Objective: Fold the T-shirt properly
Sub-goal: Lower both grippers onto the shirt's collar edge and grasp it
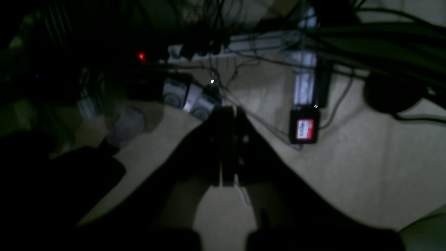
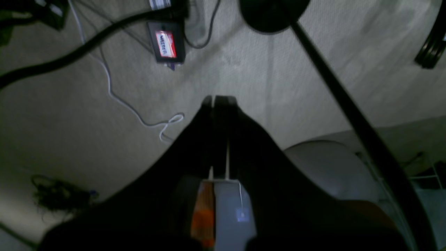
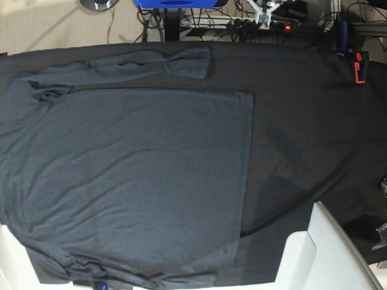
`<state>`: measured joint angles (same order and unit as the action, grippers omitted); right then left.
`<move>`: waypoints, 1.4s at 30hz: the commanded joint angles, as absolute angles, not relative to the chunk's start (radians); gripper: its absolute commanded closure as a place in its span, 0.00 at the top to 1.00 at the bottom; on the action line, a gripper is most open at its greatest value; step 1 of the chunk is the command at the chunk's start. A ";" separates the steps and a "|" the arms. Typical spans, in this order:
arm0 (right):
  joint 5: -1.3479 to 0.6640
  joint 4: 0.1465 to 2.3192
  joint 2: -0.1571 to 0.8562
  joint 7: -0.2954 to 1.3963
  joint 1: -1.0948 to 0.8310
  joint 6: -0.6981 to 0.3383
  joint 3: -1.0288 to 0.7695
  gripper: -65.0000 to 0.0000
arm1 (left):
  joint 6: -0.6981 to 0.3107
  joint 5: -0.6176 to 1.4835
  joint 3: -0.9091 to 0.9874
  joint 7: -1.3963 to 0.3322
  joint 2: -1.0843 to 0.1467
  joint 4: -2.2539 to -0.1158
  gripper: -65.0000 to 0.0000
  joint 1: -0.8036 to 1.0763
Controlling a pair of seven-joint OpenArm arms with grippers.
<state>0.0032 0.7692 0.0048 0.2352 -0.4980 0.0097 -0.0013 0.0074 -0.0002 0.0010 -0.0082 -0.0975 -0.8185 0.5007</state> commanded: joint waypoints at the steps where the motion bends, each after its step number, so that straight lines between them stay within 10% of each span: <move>1: -0.002 0.855 0.008 0.243 -0.535 0.007 -0.005 0.00 | 0.005 -0.001 -0.001 0.007 -0.101 -0.897 0.00 0.544; 19: -0.002 1.831 -0.082 0.676 -0.768 0.004 -0.194 0.03 | 0.004 0.298 -0.021 -0.255 -0.191 -1.779 0.00 0.748; 24: 0.004 1.963 -0.081 0.748 -0.765 0.004 -0.194 0.17 | 0.004 0.361 -0.130 -0.317 -0.266 -1.836 0.35 0.700; 31: 0.002 1.968 -0.081 0.743 -0.737 0.005 -0.200 0.17 | 0.004 0.363 -0.151 -0.323 -0.259 -1.834 0.41 0.667; 42: -0.001 1.968 -0.088 0.858 -0.619 0.005 -0.196 0.18 | 0.004 0.364 -0.159 -0.325 -0.257 -1.811 0.87 0.641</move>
